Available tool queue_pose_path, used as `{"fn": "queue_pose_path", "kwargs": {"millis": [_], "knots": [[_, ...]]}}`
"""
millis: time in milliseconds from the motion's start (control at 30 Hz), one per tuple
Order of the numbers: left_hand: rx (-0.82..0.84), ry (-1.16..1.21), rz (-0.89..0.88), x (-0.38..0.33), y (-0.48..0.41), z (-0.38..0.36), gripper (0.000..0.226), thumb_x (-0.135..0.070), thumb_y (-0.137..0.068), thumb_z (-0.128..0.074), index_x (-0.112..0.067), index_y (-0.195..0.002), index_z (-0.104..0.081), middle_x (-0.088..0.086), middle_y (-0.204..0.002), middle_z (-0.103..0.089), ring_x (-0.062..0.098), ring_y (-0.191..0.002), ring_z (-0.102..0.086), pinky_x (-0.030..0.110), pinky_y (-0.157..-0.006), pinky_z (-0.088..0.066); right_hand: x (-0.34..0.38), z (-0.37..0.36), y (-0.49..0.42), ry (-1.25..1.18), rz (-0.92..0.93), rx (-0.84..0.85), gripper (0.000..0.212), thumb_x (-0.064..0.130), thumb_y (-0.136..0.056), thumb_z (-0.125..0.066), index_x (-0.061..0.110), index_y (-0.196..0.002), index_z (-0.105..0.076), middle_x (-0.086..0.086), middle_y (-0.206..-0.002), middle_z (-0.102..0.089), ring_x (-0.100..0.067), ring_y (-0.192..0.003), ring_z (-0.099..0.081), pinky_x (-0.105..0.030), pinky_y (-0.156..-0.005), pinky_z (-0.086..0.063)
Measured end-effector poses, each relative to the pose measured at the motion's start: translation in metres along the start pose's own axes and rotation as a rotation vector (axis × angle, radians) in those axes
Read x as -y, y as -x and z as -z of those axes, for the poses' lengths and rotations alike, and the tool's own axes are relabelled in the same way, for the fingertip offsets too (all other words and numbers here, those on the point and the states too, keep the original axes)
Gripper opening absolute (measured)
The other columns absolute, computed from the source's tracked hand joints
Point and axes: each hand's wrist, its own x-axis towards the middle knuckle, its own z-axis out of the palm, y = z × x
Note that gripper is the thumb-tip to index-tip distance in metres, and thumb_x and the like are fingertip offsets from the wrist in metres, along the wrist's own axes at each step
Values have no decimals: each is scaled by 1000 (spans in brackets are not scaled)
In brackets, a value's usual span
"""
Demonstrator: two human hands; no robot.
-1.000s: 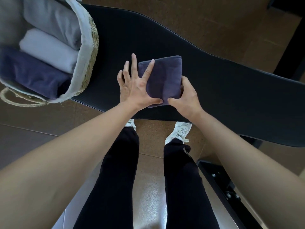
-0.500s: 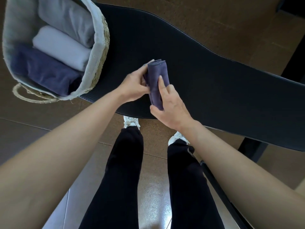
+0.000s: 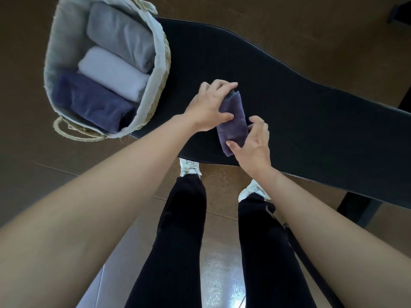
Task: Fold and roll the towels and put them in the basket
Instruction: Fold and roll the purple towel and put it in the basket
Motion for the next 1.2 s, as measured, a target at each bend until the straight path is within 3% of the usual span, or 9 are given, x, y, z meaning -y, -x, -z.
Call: {"fn": "queue_pose_path", "kwargs": {"millis": [167,300,467,567,700,900,1000,1100,1200], "knots": [[94,-39,25,14,12,9,89,-40,-74,-87,-31,-150,-42,-2,-126,-51,23,-123,-40,41,-90,-49,-3,-2,7,-10,-29,131,70,26,-81,-84,18,-137,-42,-1,-129,-44,-21,-124,-45,-37,-94,-50],[169,-87,68,26,40,4,60,-56,-70,-85,-29,-118,-61,-3,-109,-51,20,-111,-42,39,-84,-50,-4,1,19,19,-62,247,43,27,-80,-83,19,-112,-56,2,-108,-55,-20,-100,-59,-34,-78,-54],[9,272,154,35,92,15,43,-49,-66,-86,-27,-93,-63,-7,-90,-63,15,-87,-60,42,-76,-55,22,23,35,-166,-74,351,33,19,-82,-81,23,-106,-59,7,-94,-69,-10,-86,-66,-22,-67,-49],[-90,394,154,41,120,41,34,-39,-74,-86,-29,-99,-65,-10,-87,-68,8,-82,-65,33,-75,-54,52,36,39,-148,33,386,35,20,-84,-80,30,-111,-59,12,-96,-69,1,-86,-65,-17,-70,-49],[-231,453,173,62,144,86,46,-38,-79,-83,-29,-121,-67,-13,-107,-74,5,-101,-69,35,-93,-57,105,37,35,-105,258,313,60,18,-83,-82,30,-134,-54,16,-118,-59,1,-106,-58,-19,-85,-52],[-471,497,296,113,150,145,68,-35,-87,-74,-16,-149,-52,1,-142,-63,12,-133,-56,40,-117,-43,189,4,6,-41,589,158,60,11,-85,-79,26,-137,-51,8,-124,-35,0,-98,-48,-17,-73,-52],[-535,454,326,134,145,170,68,-28,-93,-70,-18,-155,-43,-1,-155,-51,12,-143,-45,29,-121,-34,223,-14,-12,-32,627,154,54,11,-86,-77,26,-133,-54,4,-124,-39,0,-93,-49,-25,-76,-55],[-631,435,350,148,136,186,60,-23,-95,-70,-22,-150,-46,-8,-146,-55,7,-135,-49,11,-108,-36,249,-31,-26,-77,585,143,52,11,-86,-76,26,-130,-55,4,-121,-40,3,-95,-52,-26,-80,-55],[-715,321,325,159,124,189,53,-29,-90,-70,-21,-140,-53,-4,-132,-59,13,-121,-57,29,-104,-46,262,-45,-33,-77,514,117,51,15,-85,-77,28,-129,-54,2,-120,-44,-9,-96,-55,-29,-82,-55]]}}
